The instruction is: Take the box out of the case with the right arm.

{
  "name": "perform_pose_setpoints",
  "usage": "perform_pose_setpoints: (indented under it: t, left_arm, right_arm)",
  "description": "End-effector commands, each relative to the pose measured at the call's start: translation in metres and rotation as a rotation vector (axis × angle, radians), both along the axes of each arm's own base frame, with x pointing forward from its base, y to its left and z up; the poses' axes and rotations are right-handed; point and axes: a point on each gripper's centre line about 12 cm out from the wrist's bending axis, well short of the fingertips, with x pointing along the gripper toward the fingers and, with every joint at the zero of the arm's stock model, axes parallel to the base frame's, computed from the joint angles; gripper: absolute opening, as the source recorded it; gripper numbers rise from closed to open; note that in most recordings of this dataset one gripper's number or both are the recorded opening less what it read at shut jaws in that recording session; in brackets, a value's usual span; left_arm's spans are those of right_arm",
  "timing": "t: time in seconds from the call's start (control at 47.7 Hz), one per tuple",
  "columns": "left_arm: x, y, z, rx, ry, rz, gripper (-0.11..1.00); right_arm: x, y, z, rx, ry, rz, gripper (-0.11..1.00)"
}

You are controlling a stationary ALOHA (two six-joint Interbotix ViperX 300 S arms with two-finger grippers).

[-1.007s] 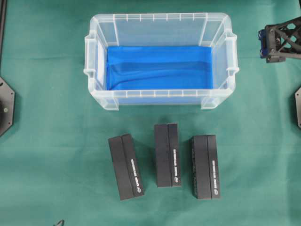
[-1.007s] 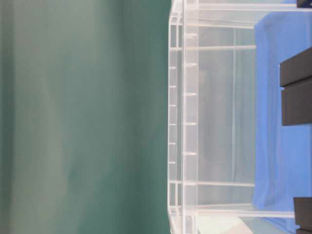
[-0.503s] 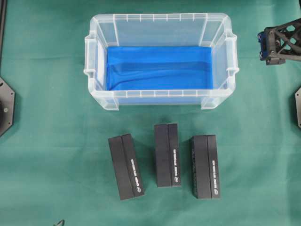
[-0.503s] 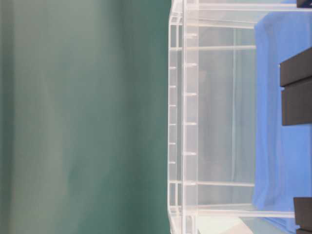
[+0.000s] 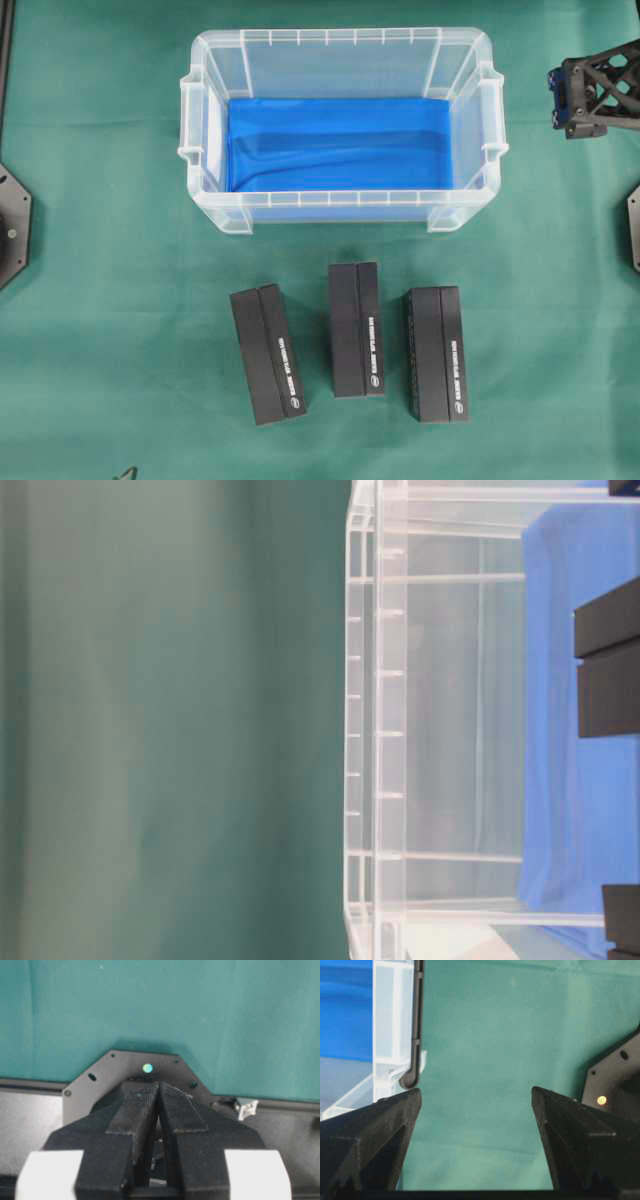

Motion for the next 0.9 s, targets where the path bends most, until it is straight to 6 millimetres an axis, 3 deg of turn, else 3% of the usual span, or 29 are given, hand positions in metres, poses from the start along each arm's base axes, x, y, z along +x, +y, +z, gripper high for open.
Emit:
perform_pose_setpoints:
  t: [0.0,0.881]
  left_arm:
    - [0.0021,0.0004,0.0025,0.004,-0.005,0.001,0.0]
    - [0.0019,0.0002,0.0023,0.002,-0.006,0.001,0.0]
  right_arm:
    - [-0.0002,-0.0005,0.0045,-0.003,-0.02,-0.001,0.87]
    - [0.0,0.0005,0.0042,0.005,-0.02,0.002,0.87]
